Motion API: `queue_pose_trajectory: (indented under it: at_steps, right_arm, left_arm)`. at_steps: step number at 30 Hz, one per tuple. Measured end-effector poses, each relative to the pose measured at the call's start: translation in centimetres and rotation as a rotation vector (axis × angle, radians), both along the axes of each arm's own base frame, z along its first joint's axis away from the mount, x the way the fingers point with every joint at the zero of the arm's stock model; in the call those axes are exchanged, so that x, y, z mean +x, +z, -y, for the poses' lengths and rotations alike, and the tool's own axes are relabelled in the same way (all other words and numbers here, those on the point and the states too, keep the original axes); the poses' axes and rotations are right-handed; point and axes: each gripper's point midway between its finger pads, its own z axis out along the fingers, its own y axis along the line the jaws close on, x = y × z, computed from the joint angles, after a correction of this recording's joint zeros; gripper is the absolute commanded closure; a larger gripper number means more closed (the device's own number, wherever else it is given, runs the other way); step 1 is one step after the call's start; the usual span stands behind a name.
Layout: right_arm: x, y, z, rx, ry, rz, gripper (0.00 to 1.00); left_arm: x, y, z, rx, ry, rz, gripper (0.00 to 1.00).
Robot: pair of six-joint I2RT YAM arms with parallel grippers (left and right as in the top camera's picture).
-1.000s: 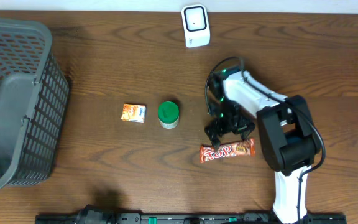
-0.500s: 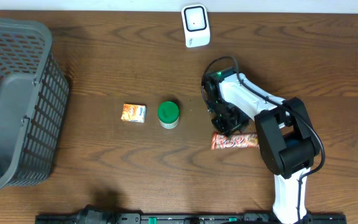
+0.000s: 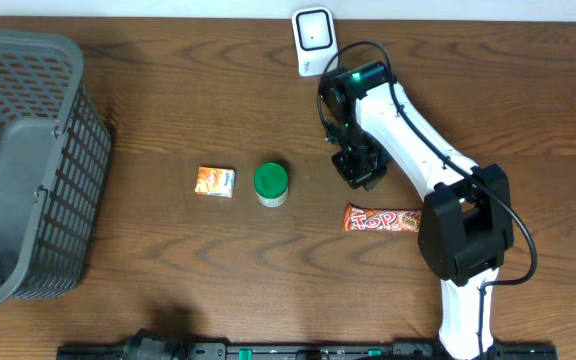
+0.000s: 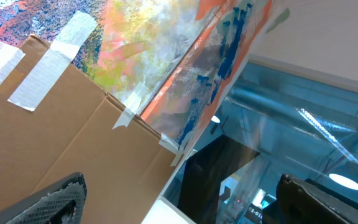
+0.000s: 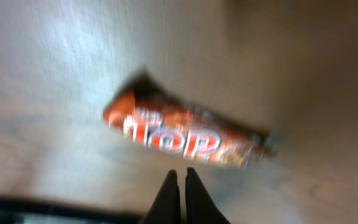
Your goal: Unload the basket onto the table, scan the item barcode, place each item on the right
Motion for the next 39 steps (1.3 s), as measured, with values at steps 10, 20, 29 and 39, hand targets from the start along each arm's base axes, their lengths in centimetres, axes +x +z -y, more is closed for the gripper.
queue_pose_trajectory:
  at_steps: [10, 20, 29, 39]
  right_arm:
    - [-3.0, -2.8, 1.2, -0.053, -0.057, -0.102, 0.99]
    - [-4.4, -4.1, 1.9, -0.078, -0.063, -0.142, 0.99]
    - [-5.6, -6.7, 2.8, -0.103, -0.058, -0.156, 0.99]
    - [-1.7, -8.3, 1.4, -0.035, -0.052, 0.026, 0.99]
  left_arm:
    - [0.0, 0.0, 0.0, 0.0, 0.0, 0.0, 0.02]
    - [0.0, 0.0, 0.0, 0.0, 0.0, 0.0, 0.02]
    - [0.0, 0.0, 0.0, 0.0, 0.0, 0.0, 0.02]
    - [0.0, 0.0, 0.0, 0.0, 0.0, 0.0, 0.02]
